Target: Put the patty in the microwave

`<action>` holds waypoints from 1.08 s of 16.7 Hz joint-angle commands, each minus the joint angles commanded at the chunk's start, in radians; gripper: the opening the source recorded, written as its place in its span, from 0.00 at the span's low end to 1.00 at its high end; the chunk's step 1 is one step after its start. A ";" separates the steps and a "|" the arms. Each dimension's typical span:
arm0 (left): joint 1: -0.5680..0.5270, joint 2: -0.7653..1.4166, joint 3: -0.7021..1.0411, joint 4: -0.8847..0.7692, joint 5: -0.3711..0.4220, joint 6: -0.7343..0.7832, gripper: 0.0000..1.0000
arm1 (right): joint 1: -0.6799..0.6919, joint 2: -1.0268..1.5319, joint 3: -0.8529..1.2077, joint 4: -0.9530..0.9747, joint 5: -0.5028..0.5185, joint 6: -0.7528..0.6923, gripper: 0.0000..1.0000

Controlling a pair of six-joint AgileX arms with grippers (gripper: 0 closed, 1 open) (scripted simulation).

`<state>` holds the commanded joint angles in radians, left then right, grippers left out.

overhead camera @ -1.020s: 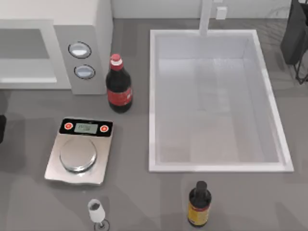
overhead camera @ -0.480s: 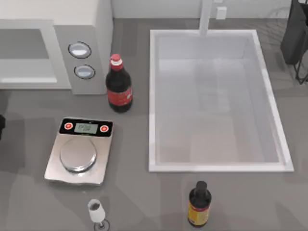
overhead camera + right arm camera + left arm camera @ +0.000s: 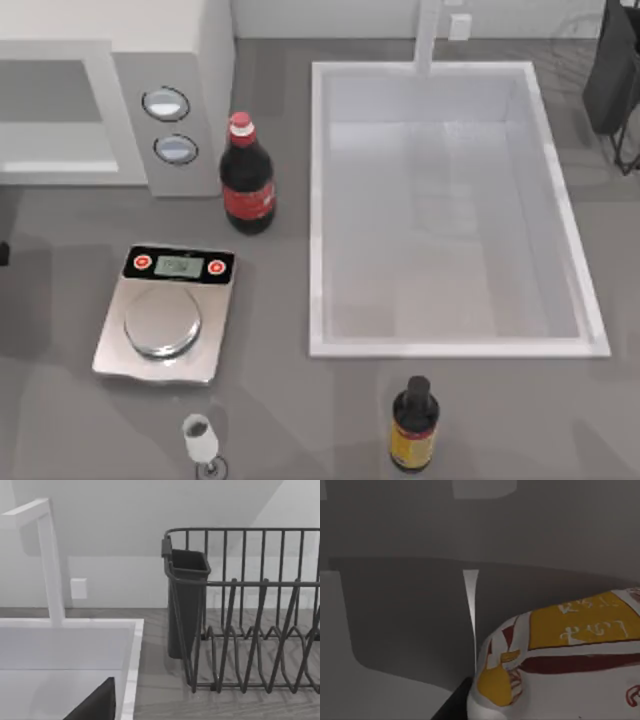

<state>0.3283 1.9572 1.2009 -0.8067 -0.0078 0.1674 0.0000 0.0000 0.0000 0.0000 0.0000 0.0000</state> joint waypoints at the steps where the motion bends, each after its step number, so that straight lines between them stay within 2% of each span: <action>1: 0.019 -0.005 0.007 -0.011 -0.001 0.006 0.00 | 0.000 0.000 0.000 0.000 0.000 0.000 1.00; 9: 0.091 -0.062 0.113 -0.147 0.027 0.054 0.00 | 0.000 0.000 0.000 0.000 0.000 0.000 1.00; 18: -0.026 -0.114 0.215 -0.320 0.011 0.014 0.00 | 0.000 0.000 0.000 0.000 0.000 0.000 1.00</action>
<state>0.3026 1.8436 1.4156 -1.1262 0.0033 0.1815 0.0000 0.0000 0.0000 0.0000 0.0000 0.0000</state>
